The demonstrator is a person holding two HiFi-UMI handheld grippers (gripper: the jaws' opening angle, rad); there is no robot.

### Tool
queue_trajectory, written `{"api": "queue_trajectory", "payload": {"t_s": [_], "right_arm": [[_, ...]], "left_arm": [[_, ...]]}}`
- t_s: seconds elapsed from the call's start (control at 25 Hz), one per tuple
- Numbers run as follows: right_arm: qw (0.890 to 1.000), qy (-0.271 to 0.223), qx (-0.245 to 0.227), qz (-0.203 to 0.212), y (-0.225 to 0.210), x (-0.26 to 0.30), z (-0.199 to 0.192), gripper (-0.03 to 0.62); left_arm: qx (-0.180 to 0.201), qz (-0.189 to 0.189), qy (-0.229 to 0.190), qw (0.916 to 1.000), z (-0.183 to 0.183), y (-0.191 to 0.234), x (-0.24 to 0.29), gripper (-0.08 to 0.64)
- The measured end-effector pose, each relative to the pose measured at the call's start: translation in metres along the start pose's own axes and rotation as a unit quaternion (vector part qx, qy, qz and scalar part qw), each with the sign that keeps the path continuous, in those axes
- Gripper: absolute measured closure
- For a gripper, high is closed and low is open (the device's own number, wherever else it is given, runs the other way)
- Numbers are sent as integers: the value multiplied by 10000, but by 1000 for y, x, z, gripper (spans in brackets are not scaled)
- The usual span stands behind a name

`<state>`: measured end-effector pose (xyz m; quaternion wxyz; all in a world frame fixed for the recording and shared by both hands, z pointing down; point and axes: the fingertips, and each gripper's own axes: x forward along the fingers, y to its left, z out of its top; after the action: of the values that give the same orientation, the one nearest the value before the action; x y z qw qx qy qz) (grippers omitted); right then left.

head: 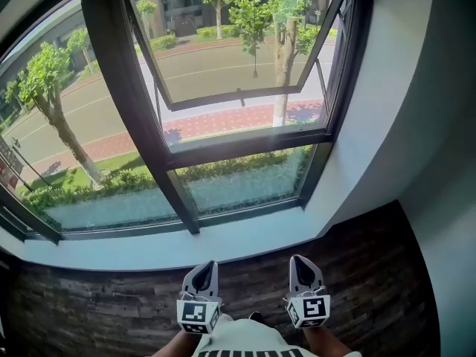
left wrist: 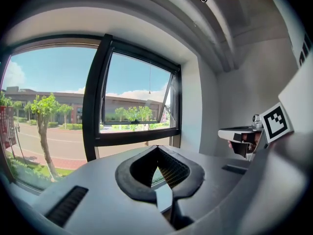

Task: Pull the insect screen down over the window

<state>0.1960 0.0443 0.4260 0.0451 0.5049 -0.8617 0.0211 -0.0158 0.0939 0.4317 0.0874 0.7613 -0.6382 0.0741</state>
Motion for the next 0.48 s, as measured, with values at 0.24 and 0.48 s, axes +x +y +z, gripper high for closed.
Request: {"api": "queue_trajectory", "payload": {"t_s": [0.24,0.48], "right_arm": [[9997,45,-201,122,-14,68,21,586],[9960,-84,-878,143,-28,159,60,586]], "left_arm": [[214,86,161,9996,29,36,61,546],[674,-239,203,9972,70,79,145,546]]}}
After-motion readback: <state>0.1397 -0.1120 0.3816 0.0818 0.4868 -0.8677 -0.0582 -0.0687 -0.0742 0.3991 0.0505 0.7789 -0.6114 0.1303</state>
